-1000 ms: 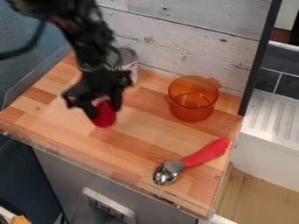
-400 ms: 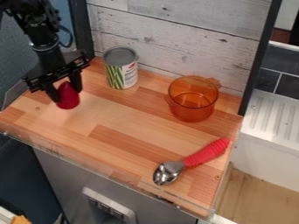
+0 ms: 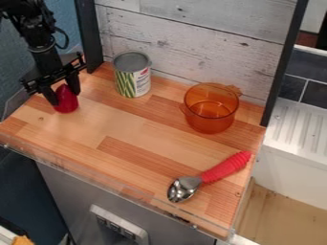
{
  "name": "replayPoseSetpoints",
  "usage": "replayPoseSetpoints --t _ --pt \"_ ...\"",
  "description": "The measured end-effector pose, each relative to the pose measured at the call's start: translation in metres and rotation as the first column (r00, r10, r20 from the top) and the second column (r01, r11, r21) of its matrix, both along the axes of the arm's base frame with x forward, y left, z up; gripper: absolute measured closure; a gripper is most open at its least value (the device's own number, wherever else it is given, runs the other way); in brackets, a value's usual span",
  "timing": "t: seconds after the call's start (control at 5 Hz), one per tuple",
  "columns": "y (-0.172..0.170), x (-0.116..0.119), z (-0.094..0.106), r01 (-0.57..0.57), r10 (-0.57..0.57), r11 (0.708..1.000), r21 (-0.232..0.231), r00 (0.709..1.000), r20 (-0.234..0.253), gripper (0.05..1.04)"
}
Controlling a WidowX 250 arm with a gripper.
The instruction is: Pick up the red object and place to the left of the counter
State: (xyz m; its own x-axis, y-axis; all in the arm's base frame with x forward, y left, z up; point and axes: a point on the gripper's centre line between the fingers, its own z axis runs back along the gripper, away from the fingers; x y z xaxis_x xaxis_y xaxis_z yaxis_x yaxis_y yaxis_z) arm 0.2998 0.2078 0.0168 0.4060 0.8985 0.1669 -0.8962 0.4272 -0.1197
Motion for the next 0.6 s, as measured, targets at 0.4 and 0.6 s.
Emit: replayPoseSetpoints --t 0.4,0.6 --pt "0.0 0.0028 -0.0019 -0.009 0.009 1.0 -0.007 1.0 0.012 0.127" --pt "-0.0028 0.0007 -0.0046 -0.012 0.012 1.0 -0.018 1.0 0.009 0.075"
